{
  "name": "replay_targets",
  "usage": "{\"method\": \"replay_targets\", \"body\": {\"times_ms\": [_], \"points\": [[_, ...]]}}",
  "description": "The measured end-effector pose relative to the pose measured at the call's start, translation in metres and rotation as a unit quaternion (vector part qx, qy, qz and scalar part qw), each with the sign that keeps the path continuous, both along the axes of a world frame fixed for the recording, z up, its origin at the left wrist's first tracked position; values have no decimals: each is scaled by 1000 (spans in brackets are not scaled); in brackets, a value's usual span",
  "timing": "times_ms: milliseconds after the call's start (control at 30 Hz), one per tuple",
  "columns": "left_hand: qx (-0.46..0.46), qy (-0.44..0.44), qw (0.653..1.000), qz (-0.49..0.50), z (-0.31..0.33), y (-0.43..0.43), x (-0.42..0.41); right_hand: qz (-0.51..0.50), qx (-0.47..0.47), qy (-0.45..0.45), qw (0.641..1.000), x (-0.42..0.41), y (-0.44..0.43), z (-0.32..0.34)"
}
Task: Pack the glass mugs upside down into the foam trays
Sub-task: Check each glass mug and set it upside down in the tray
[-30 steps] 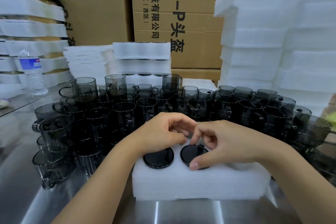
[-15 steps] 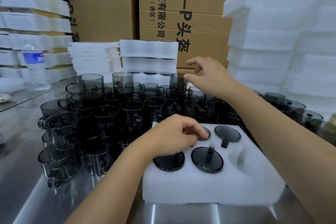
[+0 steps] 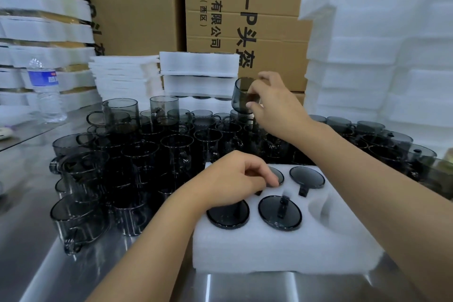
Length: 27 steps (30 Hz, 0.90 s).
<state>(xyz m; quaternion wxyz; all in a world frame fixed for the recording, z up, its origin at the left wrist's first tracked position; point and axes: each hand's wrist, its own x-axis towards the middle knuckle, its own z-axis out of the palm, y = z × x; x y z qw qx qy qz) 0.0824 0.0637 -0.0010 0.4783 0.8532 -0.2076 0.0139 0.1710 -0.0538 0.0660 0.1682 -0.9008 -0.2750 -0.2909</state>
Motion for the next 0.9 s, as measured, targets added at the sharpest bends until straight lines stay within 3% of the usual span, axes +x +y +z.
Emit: {"method": "replay_targets", "body": {"times_ms": [233, 300, 433, 567, 900], "points": [[-68, 13, 997, 40, -1, 2, 4, 54, 103, -59, 992, -58, -46, -21], [-105, 20, 993, 52, -2, 2, 5, 57, 99, -60, 992, -68, -54, -39], [-131, 21, 990, 38, -4, 2, 5, 133, 84, 24, 987, -78, -67, -65], [-133, 17, 991, -7, -1, 3, 0, 199, 91, -25, 976, -82, -72, -63], [-134, 24, 990, -32, -1, 7, -1, 211, 81, -70, 972, -81, -72, -65]]}}
